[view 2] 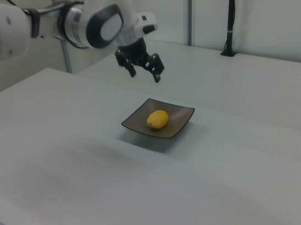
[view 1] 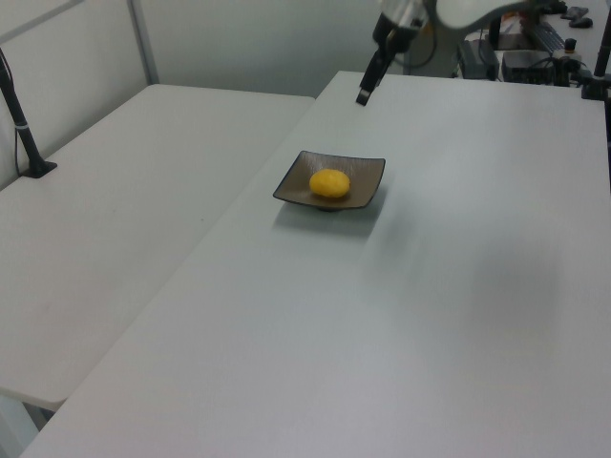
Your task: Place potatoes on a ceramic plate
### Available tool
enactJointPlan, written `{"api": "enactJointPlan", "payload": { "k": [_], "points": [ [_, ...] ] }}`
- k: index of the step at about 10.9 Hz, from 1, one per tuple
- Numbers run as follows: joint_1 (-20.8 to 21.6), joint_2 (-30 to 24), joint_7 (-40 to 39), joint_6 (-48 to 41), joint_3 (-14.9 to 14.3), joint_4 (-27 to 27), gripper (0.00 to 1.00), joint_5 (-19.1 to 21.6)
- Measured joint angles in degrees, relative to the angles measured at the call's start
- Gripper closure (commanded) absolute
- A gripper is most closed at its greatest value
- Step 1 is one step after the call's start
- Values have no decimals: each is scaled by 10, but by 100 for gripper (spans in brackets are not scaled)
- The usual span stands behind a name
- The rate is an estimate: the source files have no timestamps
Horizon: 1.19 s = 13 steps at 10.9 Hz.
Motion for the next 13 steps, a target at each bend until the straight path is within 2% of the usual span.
{"api": "enactJointPlan", "payload": {
  "k": [3, 7, 9, 13],
  "points": [
    [-1, -78, 46, -145, 0, -1, 0, 0],
    [2, -146, 70, -319, 1, -3, 0, 1],
    [2, -162, 76, -359, 4, -5, 0, 17],
    [3, -165, 77, -359, 10, -28, 0, 32]
  ]
}}
